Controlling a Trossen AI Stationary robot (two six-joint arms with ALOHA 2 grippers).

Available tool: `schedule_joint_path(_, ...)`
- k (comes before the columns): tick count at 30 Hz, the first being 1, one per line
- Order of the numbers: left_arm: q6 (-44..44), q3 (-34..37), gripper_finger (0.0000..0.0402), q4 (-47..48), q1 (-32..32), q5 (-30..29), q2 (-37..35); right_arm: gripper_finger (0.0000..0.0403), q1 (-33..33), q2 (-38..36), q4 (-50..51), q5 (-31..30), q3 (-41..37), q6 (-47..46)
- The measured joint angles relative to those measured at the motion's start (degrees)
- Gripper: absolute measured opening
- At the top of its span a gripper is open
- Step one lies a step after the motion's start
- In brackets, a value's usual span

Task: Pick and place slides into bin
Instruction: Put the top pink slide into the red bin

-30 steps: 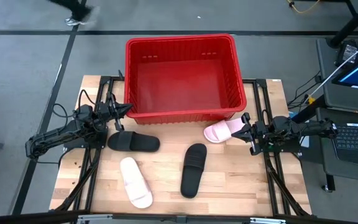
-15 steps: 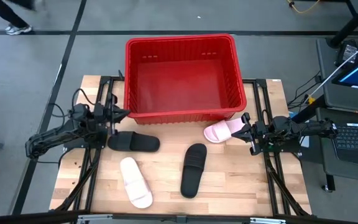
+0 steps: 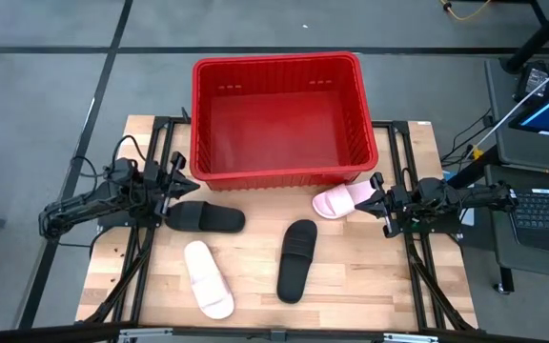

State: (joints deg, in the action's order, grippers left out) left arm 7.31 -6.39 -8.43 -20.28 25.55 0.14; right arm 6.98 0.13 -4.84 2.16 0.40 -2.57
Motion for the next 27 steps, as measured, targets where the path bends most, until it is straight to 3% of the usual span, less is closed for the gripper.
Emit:
schedule_joint_path(12,-0.5,0.0,0.0001,2.9,9.5,-12.9,0.0,0.0006,0.0,0.0,0.0,0.0,0.0,0.1)
schedule_joint_path(16,-1.8,-0.3,0.0002,4.9,13.0,-17.7,0.0,0.0006,0.0,0.0,0.0,-0.1,0.0,4.2)
schedule_joint_path(24,-6.1,-8.4,0.0002,16.4,19.2,-29.2,0.0,0.0006,0.0,0.0,0.0,-0.4,0.0,9.1)
schedule_joint_path(27,-6.8,-9.7,0.0001,19.0,20.6,-30.5,0.0,0.0006,0.0,0.0,0.0,-0.9,0.0,8.9)
